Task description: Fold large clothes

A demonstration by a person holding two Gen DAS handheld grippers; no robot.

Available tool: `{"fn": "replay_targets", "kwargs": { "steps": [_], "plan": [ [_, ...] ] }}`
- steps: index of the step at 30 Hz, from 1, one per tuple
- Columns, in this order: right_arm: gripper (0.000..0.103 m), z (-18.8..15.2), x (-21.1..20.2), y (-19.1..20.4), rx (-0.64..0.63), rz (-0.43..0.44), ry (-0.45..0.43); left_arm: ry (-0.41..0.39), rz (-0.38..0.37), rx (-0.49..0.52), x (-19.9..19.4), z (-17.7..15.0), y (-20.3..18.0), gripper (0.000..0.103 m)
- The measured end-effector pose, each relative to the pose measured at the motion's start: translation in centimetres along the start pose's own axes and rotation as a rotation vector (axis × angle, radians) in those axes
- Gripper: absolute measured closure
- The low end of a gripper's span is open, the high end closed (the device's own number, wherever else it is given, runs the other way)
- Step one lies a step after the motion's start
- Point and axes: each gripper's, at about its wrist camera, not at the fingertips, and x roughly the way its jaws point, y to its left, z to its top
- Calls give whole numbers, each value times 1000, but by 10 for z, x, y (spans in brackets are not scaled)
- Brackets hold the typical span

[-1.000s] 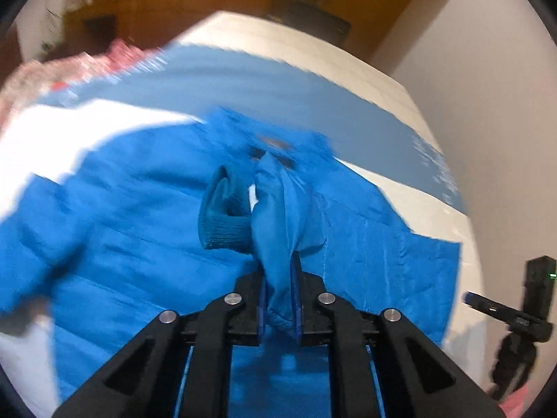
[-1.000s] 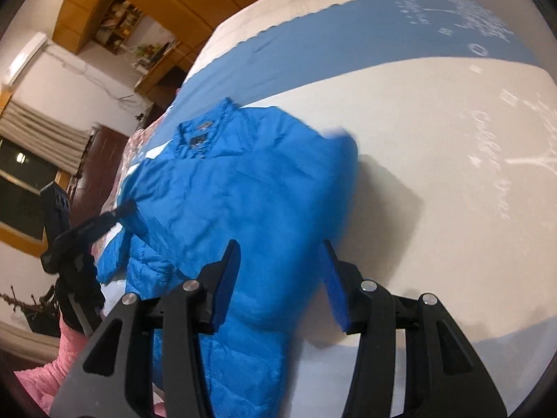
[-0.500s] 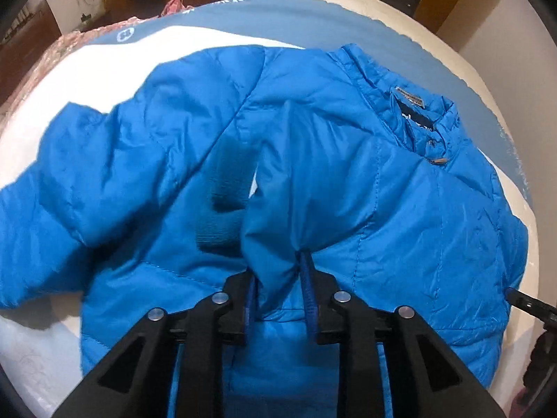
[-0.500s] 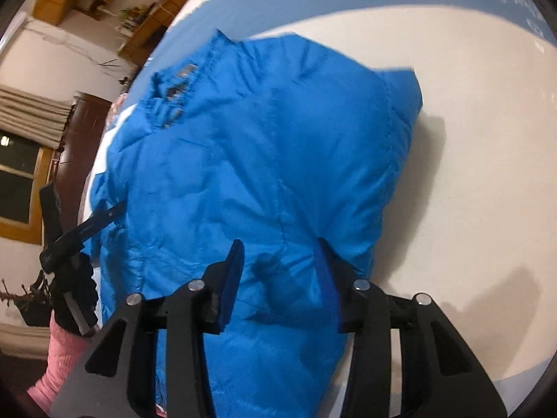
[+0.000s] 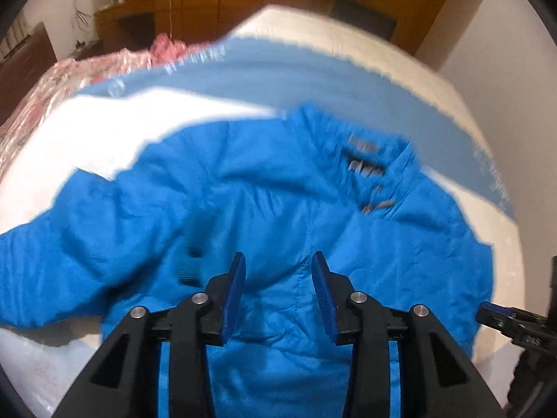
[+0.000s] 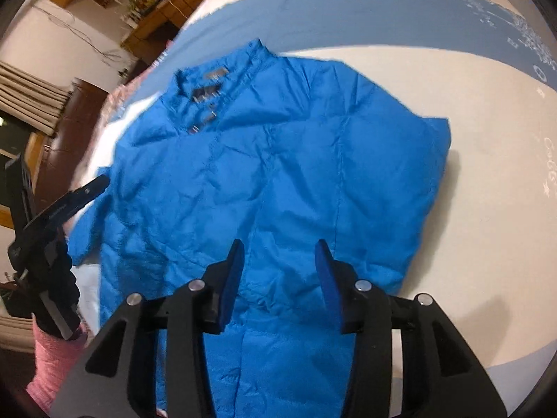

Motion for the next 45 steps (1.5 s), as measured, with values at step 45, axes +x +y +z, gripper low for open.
{"fn": "replay_targets", "kwargs": {
  "steps": [45],
  "plan": [
    [48,-38,1,87,-11,-256,17,-1,221,-784,-111,-135,470,29]
  ]
}}
